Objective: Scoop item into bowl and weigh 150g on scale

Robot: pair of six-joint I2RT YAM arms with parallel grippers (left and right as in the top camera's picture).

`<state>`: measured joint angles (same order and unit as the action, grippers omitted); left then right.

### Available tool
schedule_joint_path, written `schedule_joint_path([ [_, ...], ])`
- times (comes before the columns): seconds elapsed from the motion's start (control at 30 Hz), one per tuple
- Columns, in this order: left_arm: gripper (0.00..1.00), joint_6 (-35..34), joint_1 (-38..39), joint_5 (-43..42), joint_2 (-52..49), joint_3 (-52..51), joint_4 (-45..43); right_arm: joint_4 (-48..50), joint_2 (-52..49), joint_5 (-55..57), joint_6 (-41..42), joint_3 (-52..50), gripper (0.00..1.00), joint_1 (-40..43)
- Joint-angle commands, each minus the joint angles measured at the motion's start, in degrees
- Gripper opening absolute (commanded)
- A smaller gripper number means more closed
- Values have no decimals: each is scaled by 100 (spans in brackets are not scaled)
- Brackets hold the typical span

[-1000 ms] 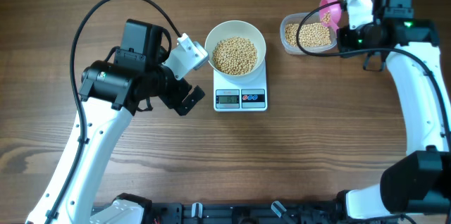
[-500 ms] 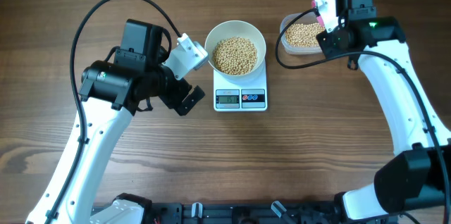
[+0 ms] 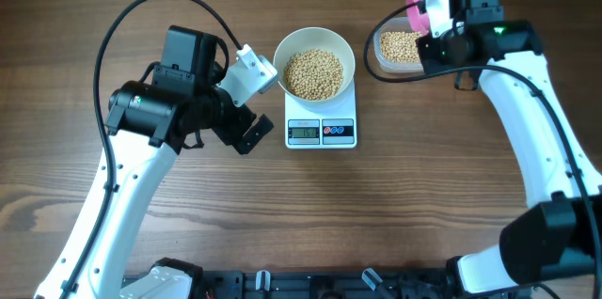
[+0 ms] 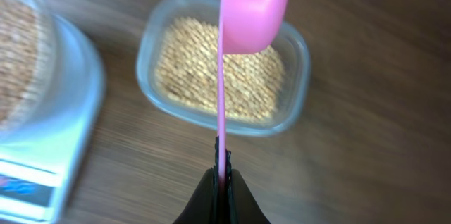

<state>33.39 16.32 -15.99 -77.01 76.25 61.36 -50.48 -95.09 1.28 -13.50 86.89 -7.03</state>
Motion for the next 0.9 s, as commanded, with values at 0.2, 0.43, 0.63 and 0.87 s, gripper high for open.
schedule_joint_path([
  [0.2, 100, 90, -9, -48, 74, -11, -2, 68, 496, -3436, 2, 251, 4, -55],
  [0.43, 100, 90, -9, -48, 74, -11, -2, 7, 442, -2756, -304, 210, 4, -573],
  [0.63, 100, 87, -9, -48, 74, -11, -2, -98, 227, -1519, -463, 59, 4, -1130],
  [0.87, 100, 87, -9, -48, 74, -11, -2, -446, 17, -1213, -605, -81, 4, -1434],
])
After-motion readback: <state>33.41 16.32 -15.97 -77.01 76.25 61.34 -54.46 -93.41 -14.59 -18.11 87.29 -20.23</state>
